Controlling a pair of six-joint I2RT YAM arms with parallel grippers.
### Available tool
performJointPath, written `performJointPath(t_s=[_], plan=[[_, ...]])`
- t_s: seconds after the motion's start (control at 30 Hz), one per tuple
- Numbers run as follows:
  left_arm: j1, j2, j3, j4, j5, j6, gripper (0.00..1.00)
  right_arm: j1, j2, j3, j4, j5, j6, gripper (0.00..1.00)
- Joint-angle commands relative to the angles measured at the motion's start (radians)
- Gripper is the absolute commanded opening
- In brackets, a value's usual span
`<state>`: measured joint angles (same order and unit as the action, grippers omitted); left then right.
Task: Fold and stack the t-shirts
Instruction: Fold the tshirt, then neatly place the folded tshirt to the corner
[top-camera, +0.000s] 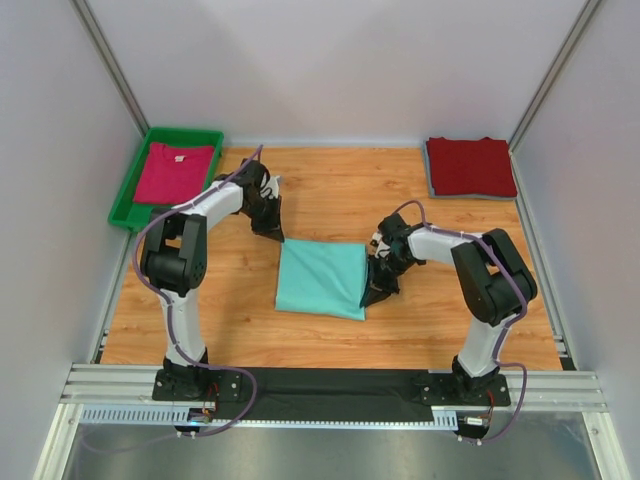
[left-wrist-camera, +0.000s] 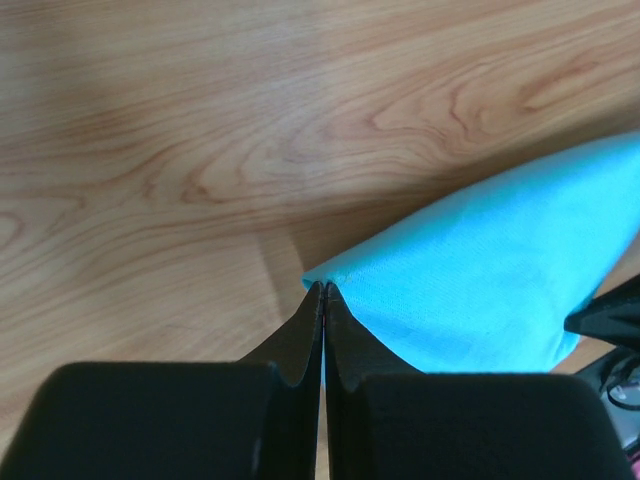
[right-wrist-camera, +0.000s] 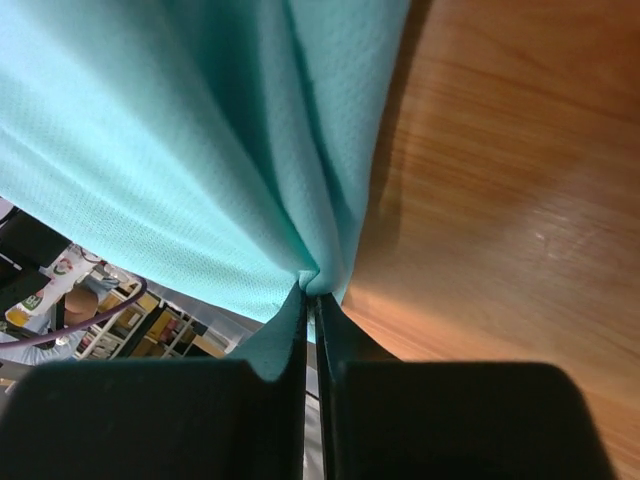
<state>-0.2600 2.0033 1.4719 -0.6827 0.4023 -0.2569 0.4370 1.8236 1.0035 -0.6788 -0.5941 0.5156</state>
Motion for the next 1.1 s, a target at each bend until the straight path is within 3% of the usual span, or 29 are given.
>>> performJointPath(t_s=[0.0, 0.17, 0.27, 0.3, 0.4, 0.53, 0.63, 0.7, 0.87, 0.97, 1.07], plan=[[-0.001, 0.029, 0.039, 0.034, -0.075, -0.016, 0.00, -0.001, -0.027, -0.046, -0.008, 0.051, 0.000, 0.00], [-0.001, 0.038, 0.091, -0.015, -0.109, -0.005, 0.00, -0.001, -0.036, -0.048, -0.007, 0.051, -0.009, 0.00], [-0.001, -0.036, 0.078, -0.035, -0.137, -0.004, 0.55, -0.001, -0.078, 0.006, -0.043, 0.079, -0.011, 0.23], [-0.001, -0.064, 0.073, -0.040, -0.148, -0.005, 0.61, -0.001, -0.089, 0.021, -0.060, 0.085, -0.012, 0.35], [-0.002, -0.167, 0.094, -0.113, -0.200, -0.001, 0.77, -0.003, -0.129, 0.089, -0.143, 0.132, -0.035, 0.51], [-0.034, -0.341, 0.079, -0.170, -0.267, 0.053, 0.78, -0.035, -0.197, 0.115, -0.229, 0.218, -0.058, 0.62], [-0.158, -0.479, -0.019, -0.146, -0.339, 0.105, 0.77, -0.104, -0.282, 0.055, -0.209, 0.232, -0.051, 0.71], [-0.324, -0.546, -0.123, -0.095, -0.442, 0.128, 0.77, -0.154, -0.339, 0.011, -0.183, 0.218, -0.045, 0.77], [-0.722, -0.672, -0.320, 0.001, -0.635, 0.120, 0.77, -0.204, -0.392, -0.016, -0.185, 0.204, -0.066, 0.81], [-0.881, -0.637, -0.352, 0.026, -0.735, 0.102, 0.78, -0.222, -0.405, -0.020, -0.194, 0.228, -0.069, 0.82], [-1.080, -0.473, -0.322, 0.035, -0.859, 0.107, 0.78, -0.265, -0.437, -0.046, -0.192, 0.188, -0.065, 0.82]])
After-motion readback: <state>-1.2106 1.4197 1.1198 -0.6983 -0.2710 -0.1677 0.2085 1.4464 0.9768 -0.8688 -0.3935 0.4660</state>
